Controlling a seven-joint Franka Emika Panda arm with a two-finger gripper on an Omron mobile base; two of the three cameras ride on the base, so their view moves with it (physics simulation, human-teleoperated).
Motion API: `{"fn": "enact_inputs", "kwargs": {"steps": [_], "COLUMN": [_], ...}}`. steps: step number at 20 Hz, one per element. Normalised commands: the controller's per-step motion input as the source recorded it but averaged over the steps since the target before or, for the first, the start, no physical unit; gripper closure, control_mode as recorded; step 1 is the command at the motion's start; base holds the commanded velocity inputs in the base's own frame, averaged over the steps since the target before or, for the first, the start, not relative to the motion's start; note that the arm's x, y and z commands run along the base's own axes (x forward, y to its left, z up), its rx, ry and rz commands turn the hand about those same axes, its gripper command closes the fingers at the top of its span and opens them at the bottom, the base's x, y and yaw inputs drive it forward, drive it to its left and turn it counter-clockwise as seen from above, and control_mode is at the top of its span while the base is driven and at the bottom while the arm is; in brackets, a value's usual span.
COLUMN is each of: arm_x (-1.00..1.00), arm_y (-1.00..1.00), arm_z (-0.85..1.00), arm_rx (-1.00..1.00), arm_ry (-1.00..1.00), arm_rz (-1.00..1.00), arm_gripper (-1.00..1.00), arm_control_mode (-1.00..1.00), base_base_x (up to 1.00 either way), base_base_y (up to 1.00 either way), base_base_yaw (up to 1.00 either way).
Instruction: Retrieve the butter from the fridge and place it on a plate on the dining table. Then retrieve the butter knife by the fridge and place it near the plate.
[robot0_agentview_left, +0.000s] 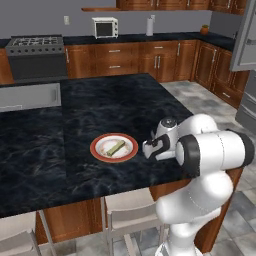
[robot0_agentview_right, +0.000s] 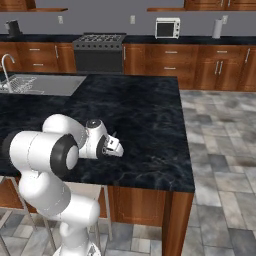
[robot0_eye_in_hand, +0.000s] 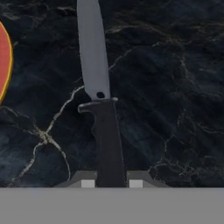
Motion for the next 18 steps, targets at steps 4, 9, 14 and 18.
{"fn": "enact_inputs", "kwargs": {"steps": [4, 9, 14, 18], "arm_x": [0.11, 0.11, 0.08, 0.03], "arm_y": [0.08, 0.03, 0.0, 0.0], "arm_z": [-0.24, -0.18, -0.07, 0.0], "arm_rx": [0.0, 0.0, 0.0, 0.0], "arm_ry": [0.0, 0.01, 0.01, 0.0], "arm_rz": [0.0, 0.0, 0.0, 0.0], "arm_gripper": [1.0, -1.0, -1.0, -1.0], "arm_control_mode": [-1.0, -1.0, -1.0, -1.0], "base_base_x": [0.0, 0.0, 0.0, 0.0], "base_base_y": [0.0, 0.0, 0.0, 0.0], "base_base_yaw": [0.0, 0.0, 0.0, 0.0]}}
